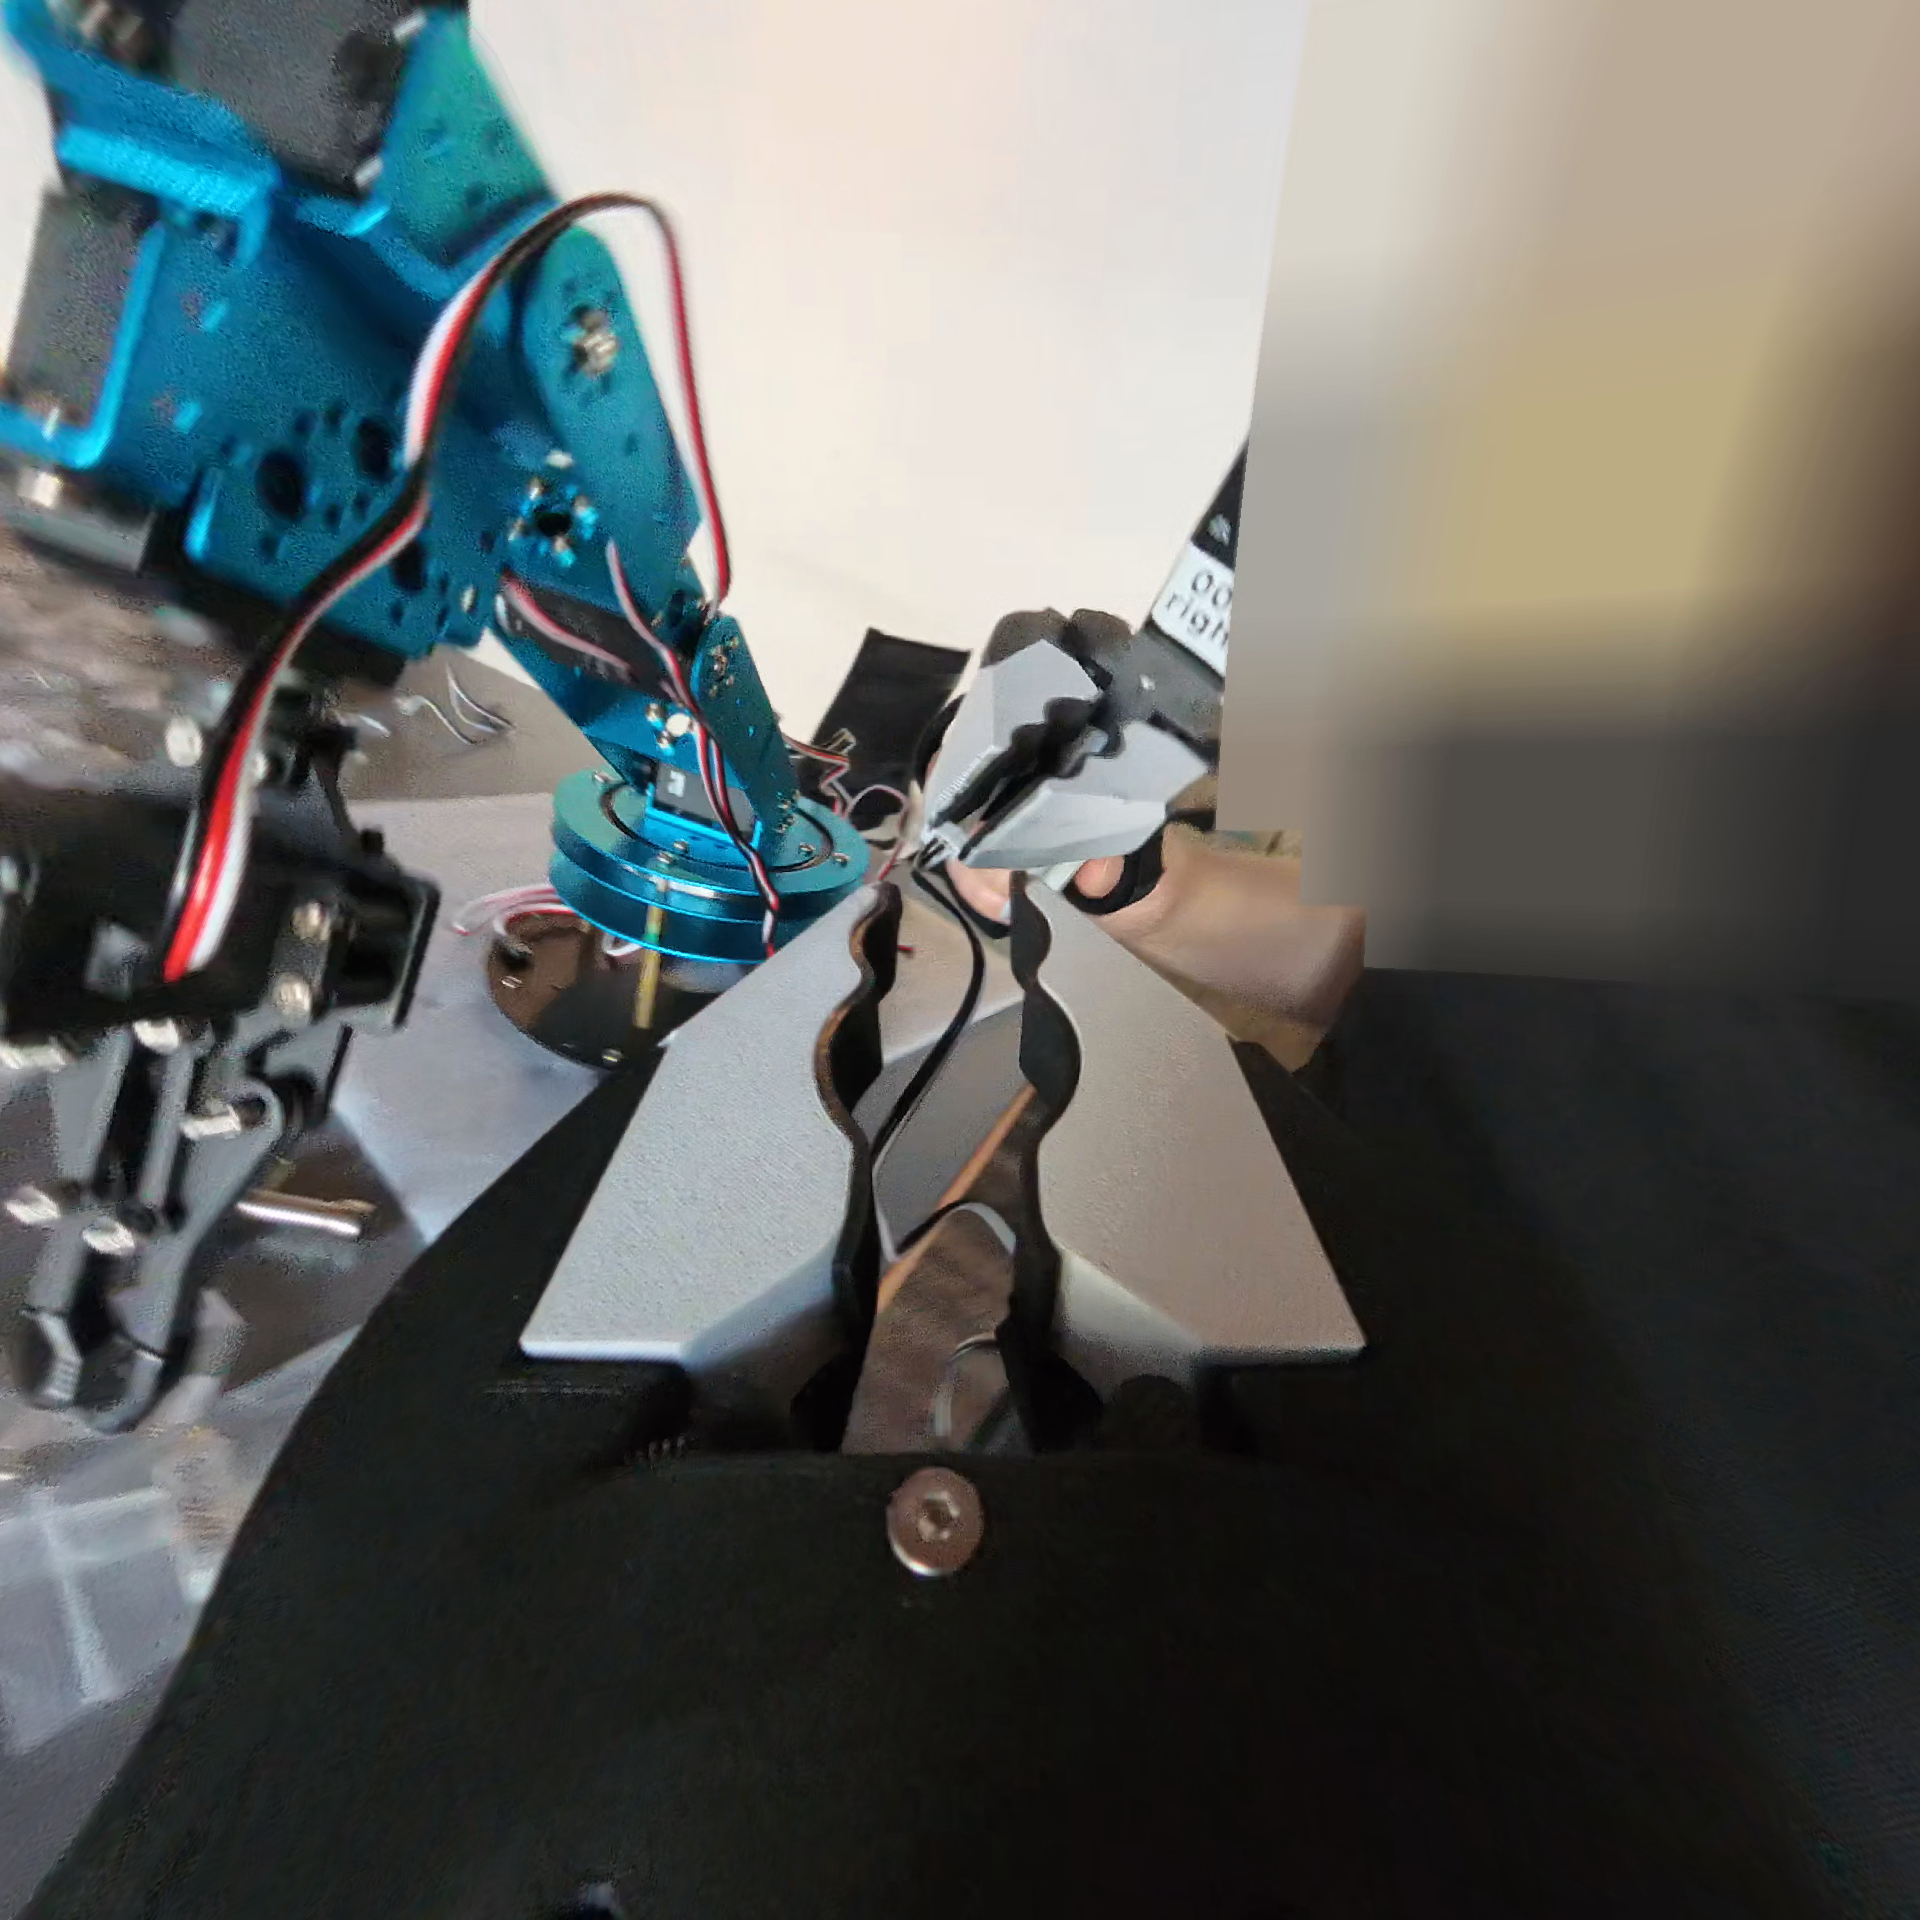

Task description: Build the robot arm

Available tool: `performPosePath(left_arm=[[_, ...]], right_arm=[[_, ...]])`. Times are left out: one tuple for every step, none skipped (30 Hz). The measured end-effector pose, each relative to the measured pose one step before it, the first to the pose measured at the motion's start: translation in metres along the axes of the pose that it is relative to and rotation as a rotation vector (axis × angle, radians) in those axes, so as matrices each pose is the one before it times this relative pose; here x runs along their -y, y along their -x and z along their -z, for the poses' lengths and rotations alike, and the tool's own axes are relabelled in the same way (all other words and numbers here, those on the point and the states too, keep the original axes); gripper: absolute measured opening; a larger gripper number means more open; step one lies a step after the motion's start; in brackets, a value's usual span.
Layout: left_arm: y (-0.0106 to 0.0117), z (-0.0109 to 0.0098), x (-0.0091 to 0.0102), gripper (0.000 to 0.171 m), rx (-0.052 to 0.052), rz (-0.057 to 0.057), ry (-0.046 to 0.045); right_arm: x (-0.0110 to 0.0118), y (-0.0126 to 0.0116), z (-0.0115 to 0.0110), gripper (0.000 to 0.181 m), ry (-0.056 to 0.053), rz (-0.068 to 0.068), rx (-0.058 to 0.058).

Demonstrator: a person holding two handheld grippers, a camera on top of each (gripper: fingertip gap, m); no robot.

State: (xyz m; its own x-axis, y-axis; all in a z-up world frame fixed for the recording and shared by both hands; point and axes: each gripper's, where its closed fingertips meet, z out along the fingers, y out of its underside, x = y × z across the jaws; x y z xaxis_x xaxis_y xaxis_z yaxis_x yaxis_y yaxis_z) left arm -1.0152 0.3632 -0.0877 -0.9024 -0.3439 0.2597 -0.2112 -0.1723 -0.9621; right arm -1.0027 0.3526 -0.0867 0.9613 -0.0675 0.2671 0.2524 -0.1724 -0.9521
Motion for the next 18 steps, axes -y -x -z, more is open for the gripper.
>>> performPosePath(left_arm=[[0.00113,-0.00055,-0.00058,0.019,0.028,-0.0809,0.02258],[0.00251,-0.00065,-0.00077,0.022,0.0347,-0.0775,0.02826],[0.00203,-0.00098,0.00008,0.025,0.0292,-0.0698,0.02543],[0.00134,-0.00071,0.00128,0.027,0.0235,-0.0651,0.01822],[0.00102,-0.0008,0.00183,0.029,0.0201,-0.0631,0.01379],[0.00142,-0.00064,0.00185,0.029,0.0212,-0.0612,0.00982],[0.00093,-0.00082,0.00129,0.029,0.017,-0.0604,0.00765],[-0.00085,-0.00106,0.00066,0.028,0.0061,-0.0573,0.00881],[-0.00198,-0.00158,0.00044,0.027,0.0017,-0.0553,0.00861],[-0.00214,-0.00173,-0.00022,0.027,0.004,-0.0567,0.01018],[-0.00202,-0.00188,-0.00072,0.025,0.0048,-0.0551,0.01121],[-0.00288,-0.00193,-0.001,0.025,-0.0017,-0.0484,0.01263],[-0.00394,-0.00183,-0.0002,0.024,-0.0099,-0.0378,0.0105],[-0.00322,-0.00131,0.00112,0.023,-0.0055,-0.0302,0.00429],[-0.00267,-0.00111,0.0028,0.023,-0.0005,-0.0278,-0.00388],[-0.00197,-0.00073,0.00363,0.02,0.0041,-0.0276,-0.00784],[-0.00036,-0.00085,0.00309,0.015,0.0147,-0.0294,-0.00677],[0.00074,-0.00108,0.00194,0.012,0.0204,-0.0282,-0.00342]], right_arm=[[0.00024,0.0,0.00023,0.004,-0.0067,-0.0374,0.0147],[0.00032,0.00026,0.00021,0.004,-0.0061,-0.0454,0.0183],[0.00114,-0.00085,0.00056,0.004,-0.0108,-0.0443,0.0099],[0.00109,-0.00134,0.00084,0.004,-0.0115,-0.0353,0.0063],[-0.00017,-0.00111,0.00054,0.004,-0.0016,-0.0342,0.008],[-0.0012,-0.00093,0.00017,0.004,0.0056,-0.0331,0.0079],[-0.0009,-0.00086,0.0,0.004,0.0039,-0.0299,0.0044],[-0.00064,0.00012,0.00011,0.003,0.0037,-0.0346,0.0098],[-0.00066,0.00073,-0.00019,0.004,0.0059,-0.0445,0.0156],[-0.00064,0.00089,-0.00014,0.003,0.0061,-0.0555,0.0185],[-0.00006,0.00209,0.00004,0.003,0.0026,-0.0601,0.0281],[-0.00029,0.00163,0.00039,0.003,0.0036,-0.0599,0.0246],[-0.00011,-0.00028,0.00089,0.003,0.0018,-0.0508,0.0114],[0.00122,0.00062,0.00123,0.002,-0.0089,-0.043,0.0139],[0.00098,0.00048,0.0013,0.003,-0.0071,-0.0474,0.0142],[-0.00005,0.00015,0.00103,0.003,0.0001,-0.0465,0.0134],[0.00053,0.00041,0.00126,0.003,-0.0061,-0.0383,0.0133],[0.00029,0.00082,0.00115,0.003,-0.0061,-0.0328,0.0165]])
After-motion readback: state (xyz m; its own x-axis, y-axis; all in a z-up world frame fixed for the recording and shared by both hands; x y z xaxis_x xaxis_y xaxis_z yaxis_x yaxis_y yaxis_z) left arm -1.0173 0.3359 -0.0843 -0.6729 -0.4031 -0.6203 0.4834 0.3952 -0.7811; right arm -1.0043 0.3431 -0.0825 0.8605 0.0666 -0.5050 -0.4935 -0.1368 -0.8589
